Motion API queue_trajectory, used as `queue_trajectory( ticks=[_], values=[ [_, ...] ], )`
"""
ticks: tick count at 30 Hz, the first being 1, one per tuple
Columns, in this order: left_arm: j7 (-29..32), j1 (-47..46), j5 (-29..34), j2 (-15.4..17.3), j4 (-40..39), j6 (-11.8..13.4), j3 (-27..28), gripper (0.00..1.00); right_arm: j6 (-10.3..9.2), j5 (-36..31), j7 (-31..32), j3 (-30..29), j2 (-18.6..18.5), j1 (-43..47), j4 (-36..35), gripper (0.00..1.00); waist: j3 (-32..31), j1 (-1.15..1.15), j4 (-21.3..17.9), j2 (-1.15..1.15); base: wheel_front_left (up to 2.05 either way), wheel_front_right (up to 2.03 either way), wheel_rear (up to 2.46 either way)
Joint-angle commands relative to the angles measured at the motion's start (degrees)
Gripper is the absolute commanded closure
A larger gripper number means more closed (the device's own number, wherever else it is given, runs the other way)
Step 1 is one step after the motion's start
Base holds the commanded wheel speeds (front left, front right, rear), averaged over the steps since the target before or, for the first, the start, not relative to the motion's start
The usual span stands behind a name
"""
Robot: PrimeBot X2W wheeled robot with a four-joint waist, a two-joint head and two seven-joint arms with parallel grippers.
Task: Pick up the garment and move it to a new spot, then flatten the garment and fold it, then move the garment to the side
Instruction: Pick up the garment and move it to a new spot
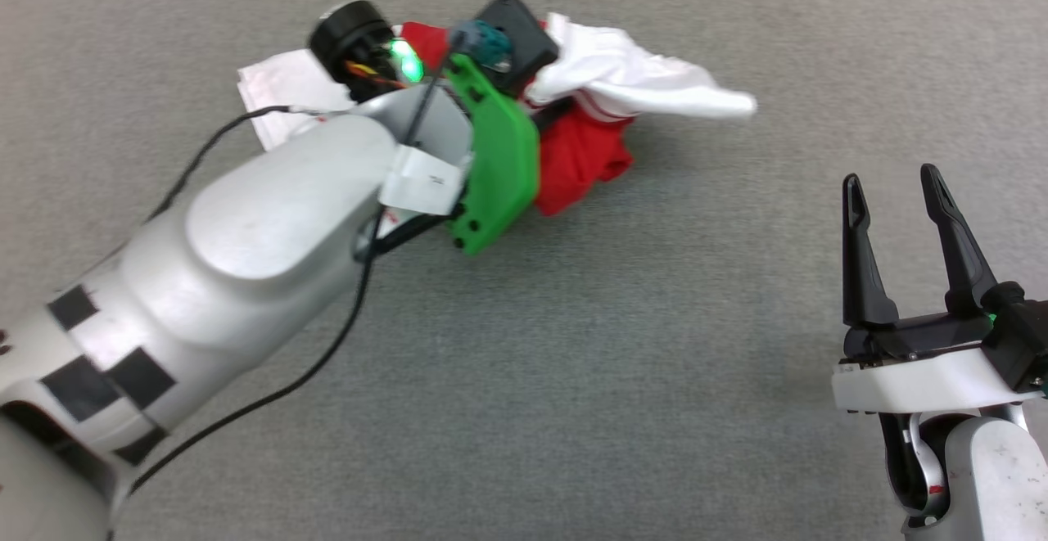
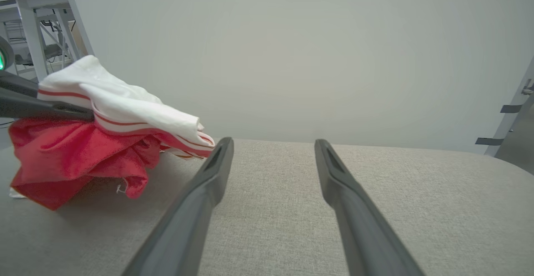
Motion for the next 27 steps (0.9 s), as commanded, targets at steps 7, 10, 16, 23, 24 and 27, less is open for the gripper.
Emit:
queue_trajectory(
  ticks=[7, 10, 16, 23, 24, 27],
  values=[
    [-3.9, -1.1, 0.2, -9.7, 4.0, -0.1, -2.2, 1.0, -0.05, 1.8, -0.3, -0.6, -0.1, -0.3, -0.7, 0.0, 2.6, 0.0, -7.6, 0.0, 0.0, 0.0, 0.0],
    [-4.3, 0.6, 1.4, -12.5, 6.2, -0.1, -2.9, 1.0, -0.05, 2.2, -0.3, -0.7, -0.1, -0.6, -1.0, 0.0, 3.6, 0.0, -8.8, 0.0, 0.0, 0.0, 0.0],
    [-3.5, 7.9, 4.9, -17.9, 8.6, -0.1, -3.1, 1.0, -0.05, 2.7, -0.3, -1.3, -0.1, -0.9, -1.3, 0.0, 5.0, 0.0, -9.5, 0.0, 0.0, 0.0, 0.0],
    [-0.2, 16.3, 10.1, -20.8, 8.8, -0.1, -3.1, 1.0, -0.05, 2.7, -0.3, -1.3, -0.1, -1.6, -1.1, 0.0, 5.3, 0.0, -9.3, 0.0, 0.0, 0.0, 0.0],
    [-0.4, 16.7, 10.6, -21.0, 8.9, -0.1, -3.1, 1.0, -0.05, 2.6, -0.3, -1.4, -0.1, -1.6, -1.0, 0.0, 5.1, 0.0, -9.1, 0.0, 0.0, 0.0, 0.0],
    [-2.7, 16.8, 11.7, -21.5, 9.1, -0.1, -3.1, 0.0, -0.05, 2.4, -0.3, -1.5, -0.1, -1.3, -0.8, 0.0, 4.1, 0.0, -8.3, 0.0, 0.0, 0.0, 0.0]
  ],
)
